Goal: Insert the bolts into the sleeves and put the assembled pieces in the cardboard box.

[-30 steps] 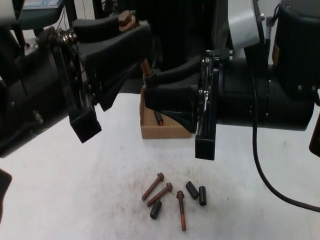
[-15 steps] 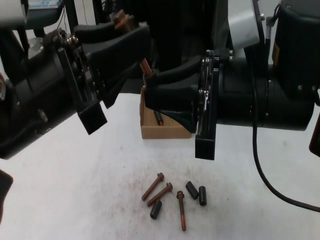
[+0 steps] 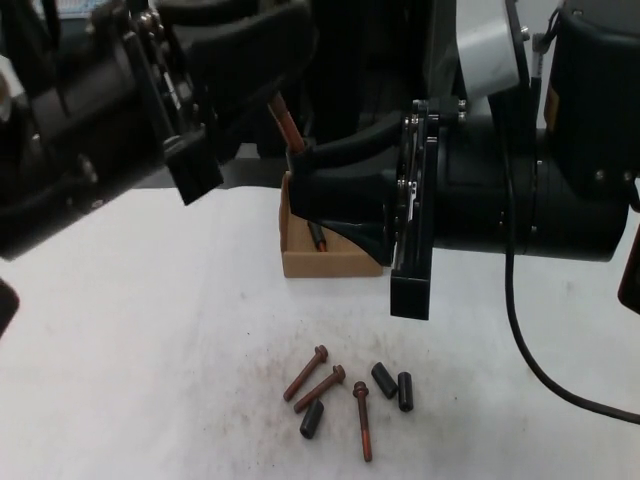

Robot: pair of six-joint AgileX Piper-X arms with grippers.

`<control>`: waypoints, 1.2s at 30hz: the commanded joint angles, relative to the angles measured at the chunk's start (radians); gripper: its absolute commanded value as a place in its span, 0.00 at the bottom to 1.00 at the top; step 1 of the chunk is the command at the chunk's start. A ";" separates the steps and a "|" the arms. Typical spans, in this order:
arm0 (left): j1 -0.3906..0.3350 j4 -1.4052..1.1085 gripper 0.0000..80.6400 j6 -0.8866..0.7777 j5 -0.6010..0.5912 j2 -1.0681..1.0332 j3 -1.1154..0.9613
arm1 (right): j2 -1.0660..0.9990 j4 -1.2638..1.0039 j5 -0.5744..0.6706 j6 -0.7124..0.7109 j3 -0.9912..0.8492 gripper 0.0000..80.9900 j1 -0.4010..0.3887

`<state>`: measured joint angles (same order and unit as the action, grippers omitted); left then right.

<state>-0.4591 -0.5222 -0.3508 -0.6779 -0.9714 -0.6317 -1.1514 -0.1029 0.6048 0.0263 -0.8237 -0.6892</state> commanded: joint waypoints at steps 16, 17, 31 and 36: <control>-0.001 0.010 0.51 0.012 -0.015 -0.005 -0.030 | 0.008 -0.015 -0.008 -0.005 -0.005 0.01 0.004; -0.001 0.010 0.49 0.012 -0.015 -0.005 -0.035 | 0.008 -0.015 -0.008 -0.005 -0.005 0.01 0.004; -0.003 0.045 0.00 0.058 -0.064 -0.005 -0.047 | 0.008 -0.015 -0.008 -0.005 -0.005 0.01 0.004; -0.036 0.043 0.00 0.058 -0.064 -0.005 -0.047 | 0.008 -0.015 -0.010 -0.005 -0.005 0.01 0.004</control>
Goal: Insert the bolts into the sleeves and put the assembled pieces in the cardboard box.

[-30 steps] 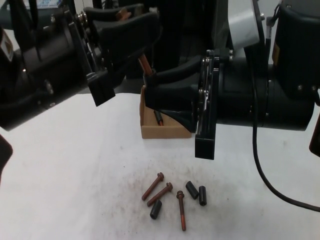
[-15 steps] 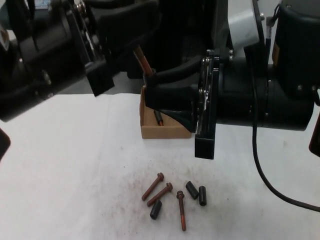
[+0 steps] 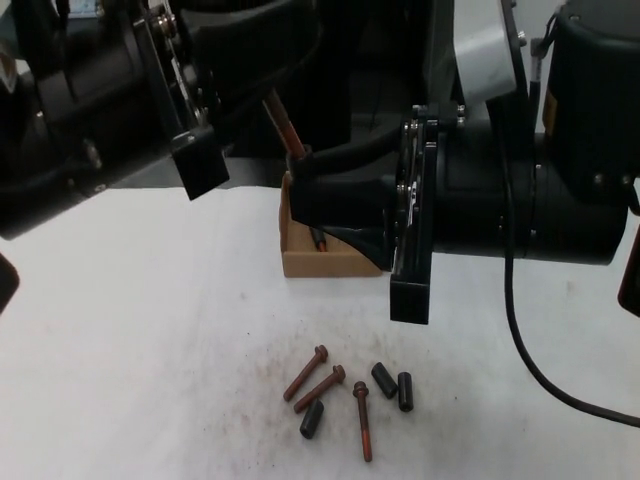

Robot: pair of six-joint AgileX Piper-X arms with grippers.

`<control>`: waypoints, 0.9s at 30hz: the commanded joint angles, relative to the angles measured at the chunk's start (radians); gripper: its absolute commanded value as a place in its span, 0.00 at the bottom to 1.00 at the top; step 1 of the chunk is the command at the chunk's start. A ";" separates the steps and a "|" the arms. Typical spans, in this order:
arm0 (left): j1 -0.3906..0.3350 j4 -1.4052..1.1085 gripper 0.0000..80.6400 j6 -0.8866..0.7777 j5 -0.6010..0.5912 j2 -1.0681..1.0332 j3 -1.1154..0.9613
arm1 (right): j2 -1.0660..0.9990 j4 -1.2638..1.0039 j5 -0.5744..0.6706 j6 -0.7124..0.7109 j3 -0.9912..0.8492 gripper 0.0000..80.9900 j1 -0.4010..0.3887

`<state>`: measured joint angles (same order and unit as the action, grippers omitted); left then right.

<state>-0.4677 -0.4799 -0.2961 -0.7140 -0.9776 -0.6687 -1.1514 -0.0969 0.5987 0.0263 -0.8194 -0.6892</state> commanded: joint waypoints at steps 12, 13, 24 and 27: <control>-0.079 -0.008 0.00 0.035 0.004 -0.042 -0.012 | 0.008 -0.021 -0.021 -0.005 -0.010 0.01 0.004; -0.079 -0.007 0.00 0.043 0.004 -0.042 -0.011 | 0.008 -0.021 -0.021 -0.005 -0.010 0.01 0.004; -0.079 -0.011 0.39 0.064 0.047 -0.042 -0.038 | 0.008 -0.021 -0.021 -0.005 -0.010 0.01 0.004; -0.079 -0.011 0.62 0.064 0.047 -0.042 -0.042 | 0.008 -0.021 -0.021 -0.005 -0.010 0.01 0.004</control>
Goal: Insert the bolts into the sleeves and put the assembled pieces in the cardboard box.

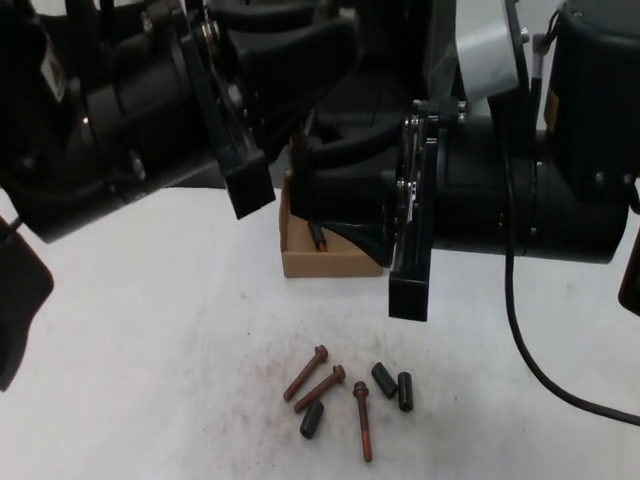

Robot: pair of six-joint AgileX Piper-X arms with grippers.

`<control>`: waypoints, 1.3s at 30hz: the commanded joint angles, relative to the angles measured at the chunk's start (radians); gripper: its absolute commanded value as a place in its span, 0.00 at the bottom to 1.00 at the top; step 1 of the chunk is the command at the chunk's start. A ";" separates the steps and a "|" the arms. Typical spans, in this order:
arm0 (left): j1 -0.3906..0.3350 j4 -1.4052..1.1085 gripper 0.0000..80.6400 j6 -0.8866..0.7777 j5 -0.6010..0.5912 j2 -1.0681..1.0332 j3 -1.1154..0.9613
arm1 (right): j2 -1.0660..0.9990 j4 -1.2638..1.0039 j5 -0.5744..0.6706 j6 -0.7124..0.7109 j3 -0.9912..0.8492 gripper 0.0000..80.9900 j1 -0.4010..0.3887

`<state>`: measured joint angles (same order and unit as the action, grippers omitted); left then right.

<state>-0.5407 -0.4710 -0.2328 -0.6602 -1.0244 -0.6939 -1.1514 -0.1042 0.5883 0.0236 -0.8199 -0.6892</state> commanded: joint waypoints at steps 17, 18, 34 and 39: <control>0.044 -0.124 0.16 0.085 0.571 0.080 -0.016 | 0.008 -0.005 -0.240 0.068 -0.009 0.01 0.016; 0.052 -0.094 0.06 0.119 0.626 0.096 -0.016 | 0.008 -0.005 -0.292 0.082 -0.009 0.01 0.027; 0.072 0.946 0.00 0.027 0.717 0.153 -0.009 | -0.571 0.467 -0.437 0.139 -0.541 0.01 0.211; 0.072 1.039 0.00 0.029 0.703 0.152 -0.005 | -0.832 0.689 -0.508 0.139 -0.837 0.01 0.214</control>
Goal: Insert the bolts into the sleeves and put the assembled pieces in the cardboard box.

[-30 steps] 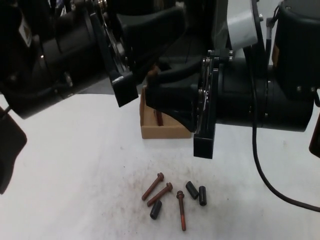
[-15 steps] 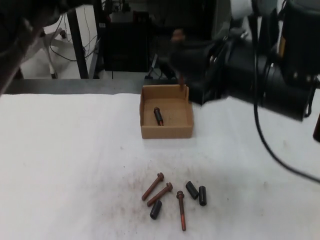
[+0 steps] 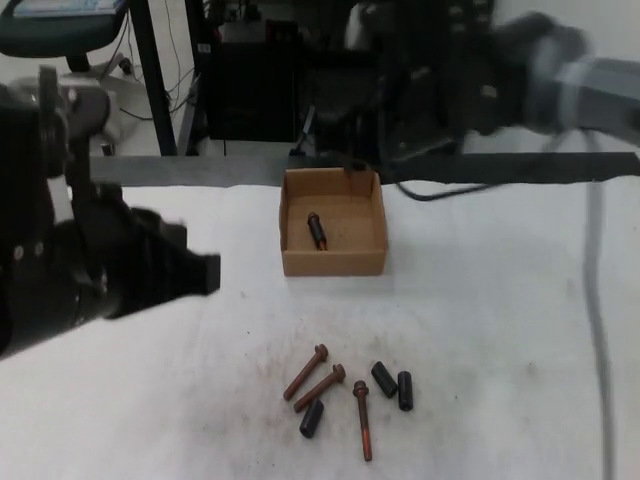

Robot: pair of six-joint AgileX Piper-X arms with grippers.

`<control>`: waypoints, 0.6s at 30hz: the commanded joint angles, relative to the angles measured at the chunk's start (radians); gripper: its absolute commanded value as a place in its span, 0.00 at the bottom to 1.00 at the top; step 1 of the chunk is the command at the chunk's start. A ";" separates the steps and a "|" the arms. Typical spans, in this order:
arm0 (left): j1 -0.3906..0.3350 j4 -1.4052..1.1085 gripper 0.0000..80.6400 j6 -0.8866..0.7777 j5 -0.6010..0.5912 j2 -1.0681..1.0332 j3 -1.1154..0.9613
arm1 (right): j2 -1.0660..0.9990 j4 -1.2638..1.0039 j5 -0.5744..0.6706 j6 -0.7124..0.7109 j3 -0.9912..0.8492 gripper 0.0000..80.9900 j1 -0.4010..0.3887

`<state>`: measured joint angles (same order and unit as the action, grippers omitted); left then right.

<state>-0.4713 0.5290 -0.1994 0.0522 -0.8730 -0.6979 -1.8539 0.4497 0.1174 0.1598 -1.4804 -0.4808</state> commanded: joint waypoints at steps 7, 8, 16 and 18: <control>0.003 0.096 0.00 -0.004 -0.009 0.001 -0.001 | -0.321 0.208 -0.037 0.003 -0.398 0.01 0.014; 0.003 0.098 0.00 -0.004 -0.009 0.001 -0.001 | -0.330 0.203 -0.037 0.003 -0.410 0.01 0.014; 0.003 0.110 0.00 -0.004 -0.009 0.001 -0.001 | -0.336 0.142 -0.037 0.003 -0.422 0.22 0.047; 0.003 0.110 0.00 -0.004 -0.009 0.001 -0.001 | -0.336 0.172 -0.030 0.003 -0.422 0.33 0.055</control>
<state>-0.4713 0.6360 -0.2016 0.0463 -0.8730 -0.6954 -2.2077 0.6180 0.0851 0.1640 -1.8892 -0.4323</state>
